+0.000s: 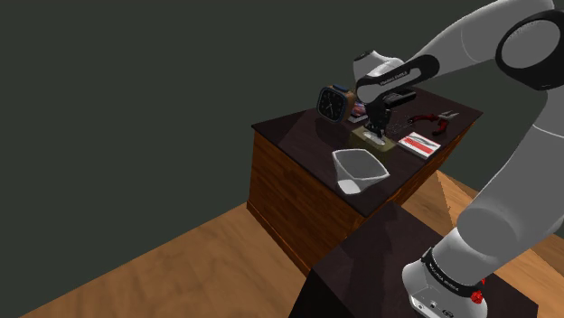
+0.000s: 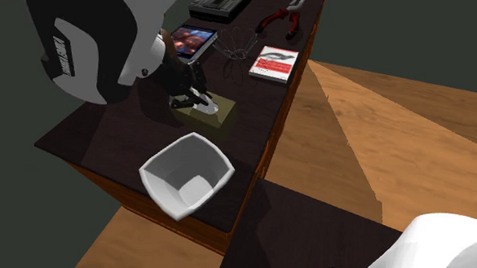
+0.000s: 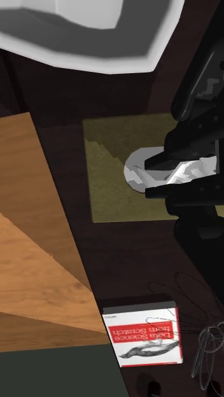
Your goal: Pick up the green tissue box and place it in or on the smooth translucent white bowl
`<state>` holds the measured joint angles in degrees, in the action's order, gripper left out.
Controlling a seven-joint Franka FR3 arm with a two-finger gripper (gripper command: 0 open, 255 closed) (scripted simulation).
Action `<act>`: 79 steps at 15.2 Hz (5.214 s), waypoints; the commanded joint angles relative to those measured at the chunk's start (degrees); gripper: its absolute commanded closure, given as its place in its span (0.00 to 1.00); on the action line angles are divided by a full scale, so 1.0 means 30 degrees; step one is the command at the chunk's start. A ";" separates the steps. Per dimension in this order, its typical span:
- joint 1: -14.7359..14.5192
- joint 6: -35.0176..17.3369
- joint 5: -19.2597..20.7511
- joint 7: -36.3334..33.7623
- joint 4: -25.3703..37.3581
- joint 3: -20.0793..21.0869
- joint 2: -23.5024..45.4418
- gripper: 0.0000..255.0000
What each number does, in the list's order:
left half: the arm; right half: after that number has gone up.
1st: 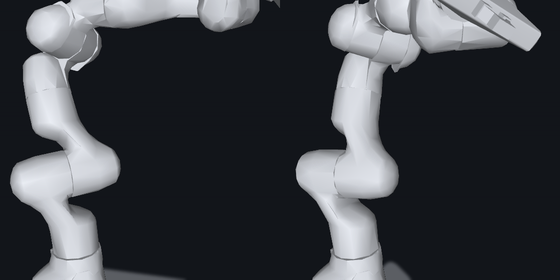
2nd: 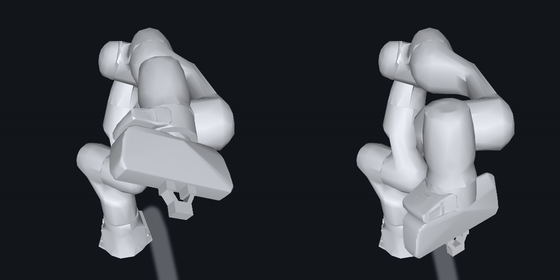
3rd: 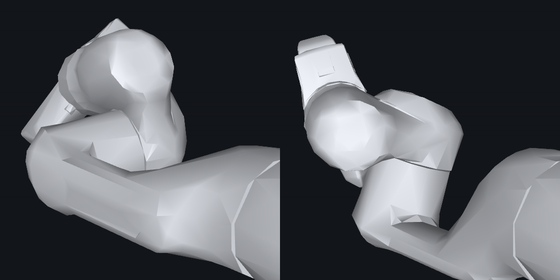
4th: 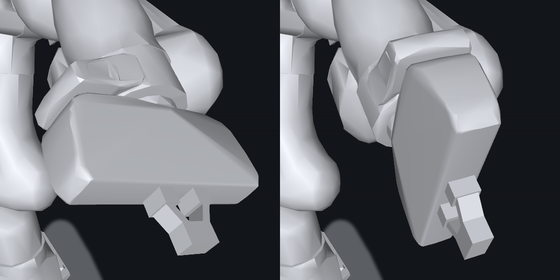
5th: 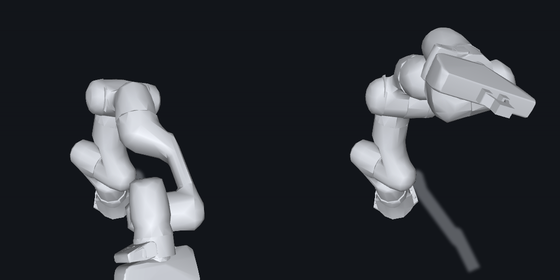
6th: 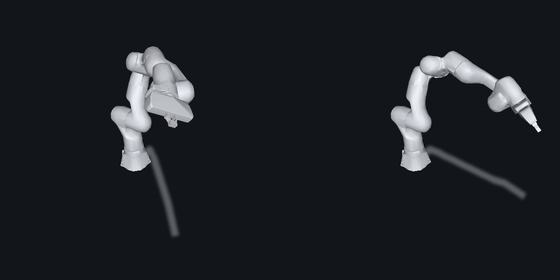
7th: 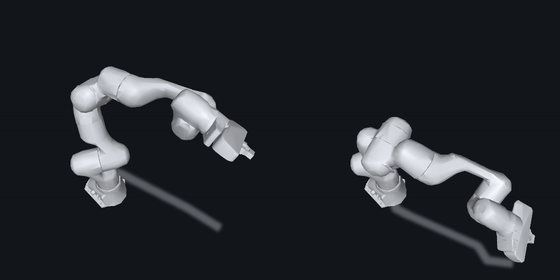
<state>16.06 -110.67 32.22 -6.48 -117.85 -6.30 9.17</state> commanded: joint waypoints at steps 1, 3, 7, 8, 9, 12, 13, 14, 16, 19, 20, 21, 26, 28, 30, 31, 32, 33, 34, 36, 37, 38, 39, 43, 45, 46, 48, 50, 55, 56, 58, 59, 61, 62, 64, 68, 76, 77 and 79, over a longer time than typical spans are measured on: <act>-0.0018 0.0441 -0.0077 0.0242 0.0235 0.0014 -0.0254 1.00; -0.0041 0.0846 -0.0140 0.0453 0.0440 0.0030 -0.0500 1.00; -0.0086 0.1664 -0.0257 0.0872 0.0899 0.0062 -0.0950 1.00; -0.0097 0.1871 -0.0284 0.0976 0.1024 0.0070 -0.1054 1.00; -0.0108 0.2077 -0.0310 0.1080 0.1153 0.0078 -0.1155 1.00; -0.0141 0.2700 -0.0382 0.1392 0.1563 0.0102 -0.1435 1.00; -0.0152 0.2908 -0.0404 0.1496 0.1709 0.0111 -0.1521 1.00; -0.0163 0.3117 -0.0425 0.1599 0.1858 0.0119 -0.1604 1.00; -0.0185 0.3537 -0.0464 0.1807 0.2168 0.0135 -0.1758 1.00; -0.0217 0.4169 -0.0515 0.2118 0.2665 0.0159 -0.1962 1.00; -0.0228 0.4380 -0.0530 0.2221 0.2839 0.0167 -0.2023 1.00; -0.0238 0.4592 -0.0545 0.2325 0.3018 0.0175 -0.2080 1.00; -0.0592 0.5454 -0.0642 0.2043 0.2335 0.0503 -0.3368 1.00; -0.0923 0.5948 -0.0774 0.1565 0.1384 0.0845 -0.4510 1.00; -0.1252 0.6493 -0.0967 0.1096 0.0532 0.1219 -0.5609 1.00; -0.1414 0.6784 -0.1086 0.0866 0.0142 0.1420 -0.6142 1.00; -0.1581 0.7086 -0.1221 0.0636 -0.0224 0.1625 -0.6664 1.00; -0.1745 0.7399 -0.1370 0.0407 -0.0566 0.1840 -0.7173 1.00; -0.1912 0.7721 -0.1533 0.0179 -0.0884 0.2060 -0.7670 1.00; -0.2252 0.8395 -0.1902 -0.0279 -0.1449 0.2519 -0.8626 1.00; -0.2427 0.8745 -0.2107 -0.0511 -0.1696 0.2756 -0.9083 1.00; -0.2733 0.9374 -0.2496 -0.0921 -0.2070 0.3189 -0.9848 1.00; -0.2731 0.9143 -0.2501 -0.1016 -0.2306 0.3178 -0.9835 1.00; -0.2734 0.8218 -0.2502 -0.1403 -0.3215 0.3124 -0.9742 1.00; -0.2734 0.7752 -0.2494 -0.1598 -0.3648 0.3098 -0.9670 1.00; -0.2734 0.7518 -0.2488 -0.1696 -0.3859 0.3085 -0.9628 1.00; -0.2731 0.7049 -0.2471 -0.1892 -0.4271 0.3060 -0.9531 1.00; -0.2727 0.6577 -0.2449 -0.2091 -0.4667 0.3036 -0.9416 1.00; -0.2709 0.5386 -0.2365 -0.2595 -0.5596 0.2978 -0.9052 1.00; -0.2704 0.5146 -0.2344 -0.2698 -0.5770 0.2967 -0.8966 1.00; -0.2692 0.4664 -0.2295 -0.2905 -0.6108 0.2946 -0.8780 1.00; -0.2686 0.4421 -0.2269 -0.3010 -0.6271 0.2935 -0.8680 1.00; -0.2672 0.3972 -0.2215 -0.3206 -0.6563 0.2916 -0.8482 1.00; -0.2674 0.3973 -0.2215 -0.3206 -0.6566 0.2914 -0.8486 1.00; -0.2679 0.3973 -0.2213 -0.3207 -0.6563 0.2910 -0.8483 1.00; -0.2688 0.3974 -0.2211 -0.3209 -0.6563 0.2901 -0.8482 1.00; -0.2810 0.4577 -0.2396 -0.3165 -0.5955 0.3064 -0.8436 0.00; -0.2923 0.5176 -0.2566 -0.3127 -0.5326 0.3227 -0.8365 0.00; -0.3107 0.6238 -0.2833 -0.3073 -0.4148 0.3511 -0.8176 0.00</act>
<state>7.03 -93.85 24.18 -15.91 -131.90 3.80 -15.22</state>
